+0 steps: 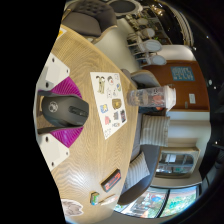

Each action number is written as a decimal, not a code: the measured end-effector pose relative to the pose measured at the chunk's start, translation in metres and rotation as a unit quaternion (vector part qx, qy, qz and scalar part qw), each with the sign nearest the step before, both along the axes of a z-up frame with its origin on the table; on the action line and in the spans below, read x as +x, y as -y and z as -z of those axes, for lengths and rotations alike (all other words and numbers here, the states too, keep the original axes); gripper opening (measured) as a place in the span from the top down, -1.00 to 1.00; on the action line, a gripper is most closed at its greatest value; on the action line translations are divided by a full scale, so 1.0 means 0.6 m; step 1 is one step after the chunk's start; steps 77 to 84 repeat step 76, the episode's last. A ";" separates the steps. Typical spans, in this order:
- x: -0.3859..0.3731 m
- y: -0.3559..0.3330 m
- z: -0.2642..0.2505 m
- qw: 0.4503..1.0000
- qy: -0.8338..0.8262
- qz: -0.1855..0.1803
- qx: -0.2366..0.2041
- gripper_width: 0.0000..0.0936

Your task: Arrange mouse

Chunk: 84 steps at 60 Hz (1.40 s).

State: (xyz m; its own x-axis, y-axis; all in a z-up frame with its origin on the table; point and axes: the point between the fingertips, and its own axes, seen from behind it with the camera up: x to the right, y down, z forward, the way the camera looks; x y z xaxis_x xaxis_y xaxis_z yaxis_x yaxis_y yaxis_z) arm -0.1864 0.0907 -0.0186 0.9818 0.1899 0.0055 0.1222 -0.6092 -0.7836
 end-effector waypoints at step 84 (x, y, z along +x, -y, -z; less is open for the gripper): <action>0.644 0.325 -0.098 0.990 -0.019 0.116 0.080 -0.83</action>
